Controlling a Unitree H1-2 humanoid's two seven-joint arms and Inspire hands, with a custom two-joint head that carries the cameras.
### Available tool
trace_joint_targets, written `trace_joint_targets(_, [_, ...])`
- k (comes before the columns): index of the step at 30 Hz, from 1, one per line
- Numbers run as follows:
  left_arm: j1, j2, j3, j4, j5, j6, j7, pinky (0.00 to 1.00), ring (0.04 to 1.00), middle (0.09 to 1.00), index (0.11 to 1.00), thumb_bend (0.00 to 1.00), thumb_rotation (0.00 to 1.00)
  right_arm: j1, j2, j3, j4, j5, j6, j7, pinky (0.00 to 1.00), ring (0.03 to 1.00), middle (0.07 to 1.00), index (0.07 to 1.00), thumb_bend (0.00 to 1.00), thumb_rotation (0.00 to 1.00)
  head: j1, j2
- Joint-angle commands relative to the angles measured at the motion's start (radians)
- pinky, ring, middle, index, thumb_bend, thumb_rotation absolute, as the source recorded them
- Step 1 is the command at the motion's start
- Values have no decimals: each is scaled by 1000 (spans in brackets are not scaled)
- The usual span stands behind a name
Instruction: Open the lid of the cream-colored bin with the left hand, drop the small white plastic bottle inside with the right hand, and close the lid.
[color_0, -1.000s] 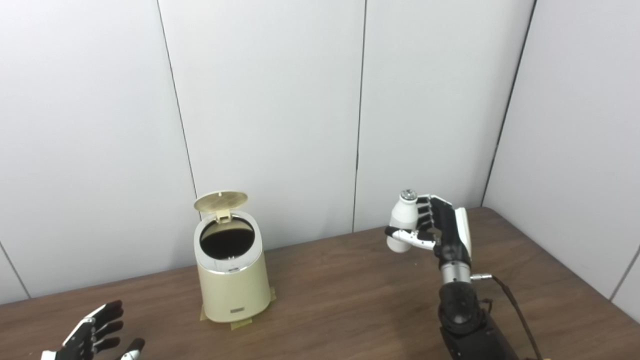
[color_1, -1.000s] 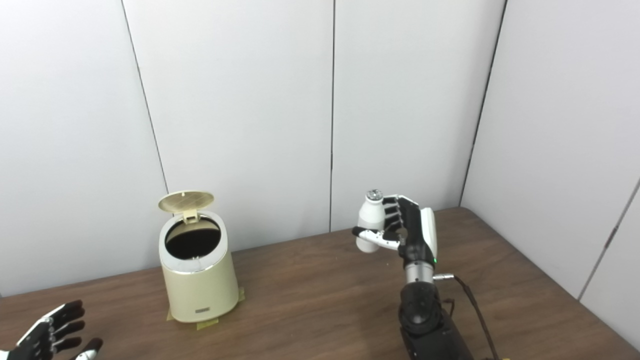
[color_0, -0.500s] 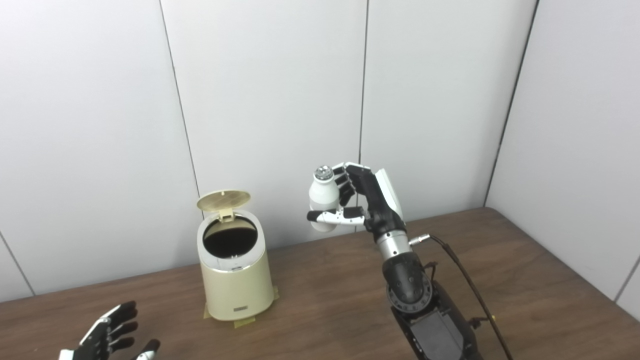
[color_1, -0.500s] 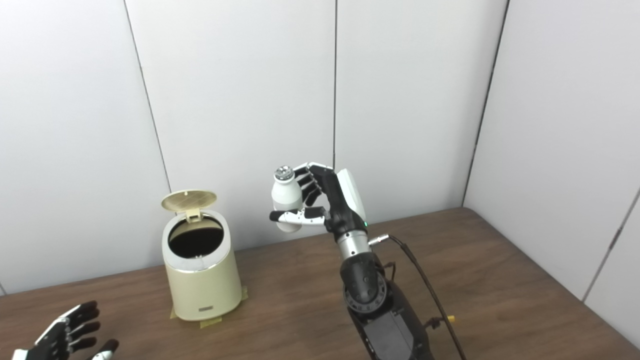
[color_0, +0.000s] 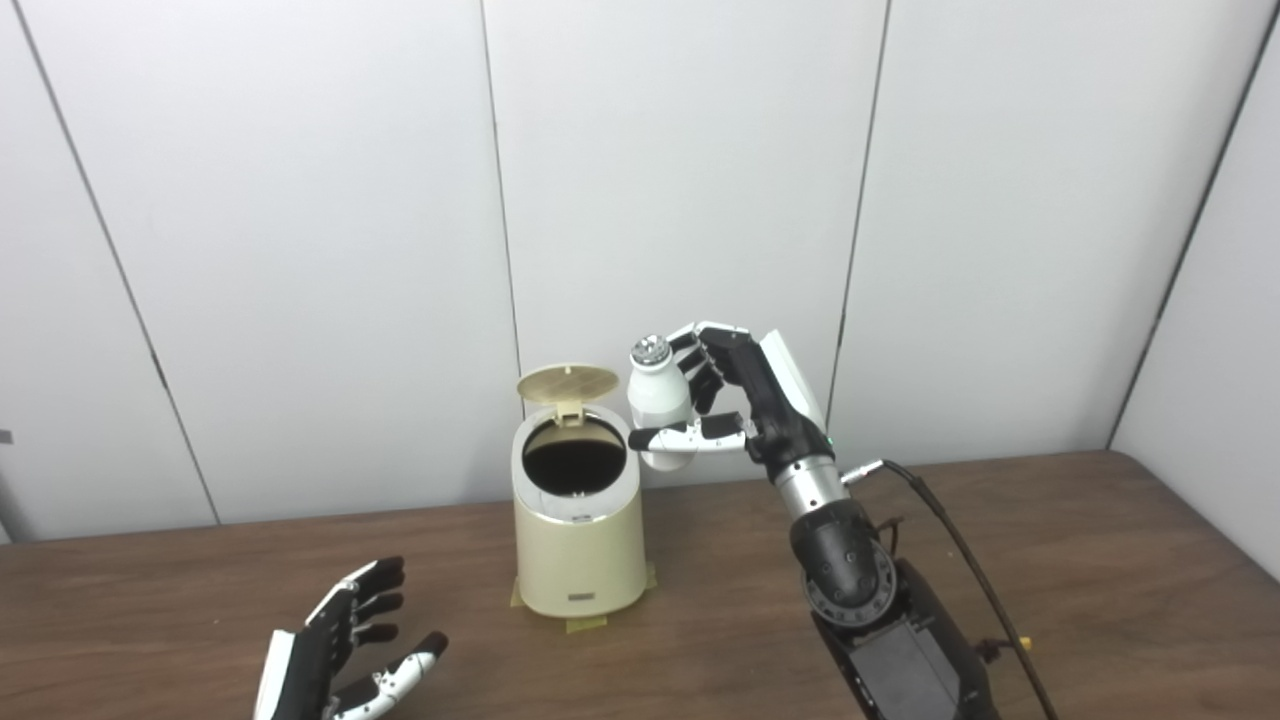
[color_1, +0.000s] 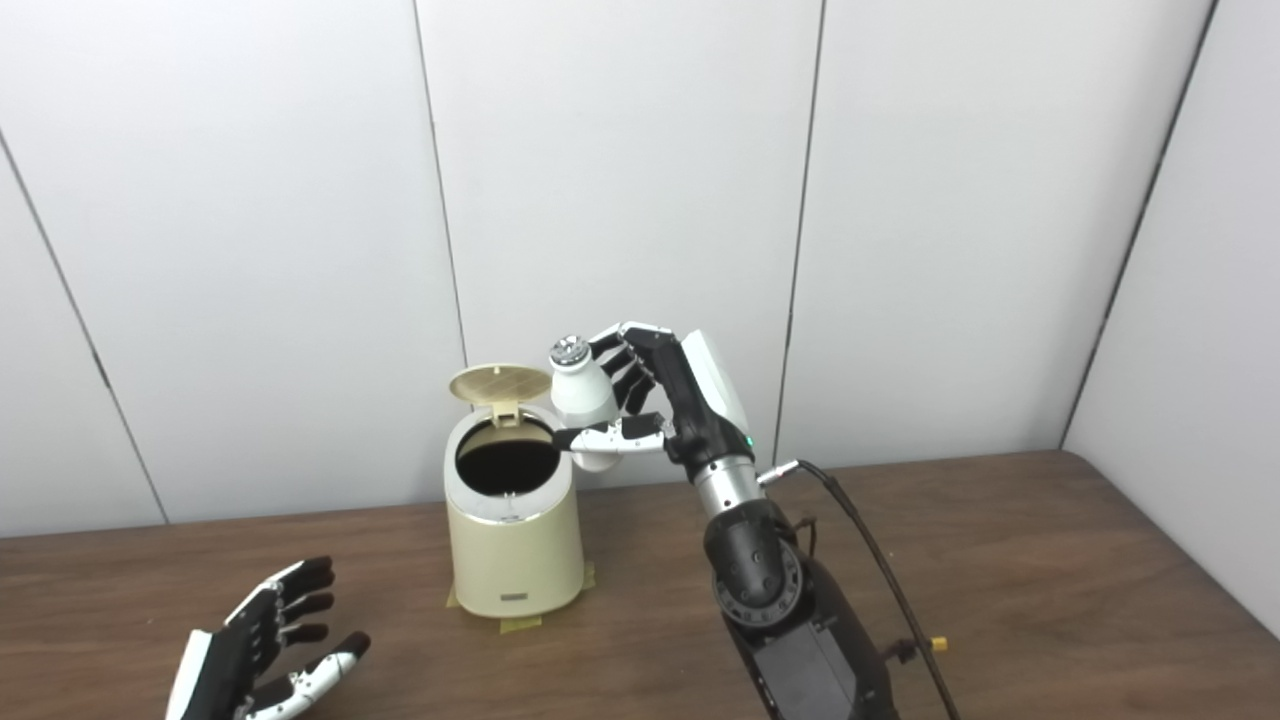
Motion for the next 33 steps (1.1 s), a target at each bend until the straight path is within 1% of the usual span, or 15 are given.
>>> trace_joint_targets(1, [-17,-19,-15,17,21,-44,18,700,778,812,819,661,151,-71,12,5,-8,-4,-48,5,283,341,429,525,522,0,2,-1])
trace_joint_targets(5, [-20,-21,-23,32,25,-64,28,678,772,811,820,668,167,-82,28,14,16,-7,-54,7,276,343,430,528,521,0,20,-2])
trace_joint_targets(9, [-23,-23,-27,44,24,-80,32,679,772,809,821,664,150,-100,40,28,65,-15,-95,0,297,352,438,524,522,0,31,-3])
trace_joint_targets(11, [-22,-25,-30,44,33,-82,39,674,769,806,818,665,153,-109,47,32,90,-21,-106,-3,304,348,437,523,522,0,37,-2])
trace_joint_targets(15, [-20,-26,-34,35,43,-75,45,668,764,802,814,667,176,-126,60,38,127,-35,-108,-7,282,343,437,523,521,0,48,-2])
trace_joint_targets(19, [-18,-31,-36,34,40,-80,45,693,769,803,814,665,173,-141,74,43,164,-37,-126,-4,285,348,439,523,521,0,62,-1])
trace_joint_targets(27, [-17,-42,-42,32,33,-84,50,702,790,817,822,666,172,-165,73,62,236,-58,-178,-12,290,357,439,525,521,0,92,2])
trace_joint_targets(31, [-17,-46,-45,31,45,-80,58,695,778,814,819,671,181,-182,76,66,281,-64,-199,-22,296,362,442,524,522,0,100,4])
trace_joint_targets(33, [-17,-47,-48,30,50,-82,61,696,782,818,821,663,179,-194,77,71,311,-71,-220,-32,296,362,442,524,522,0,105,4])
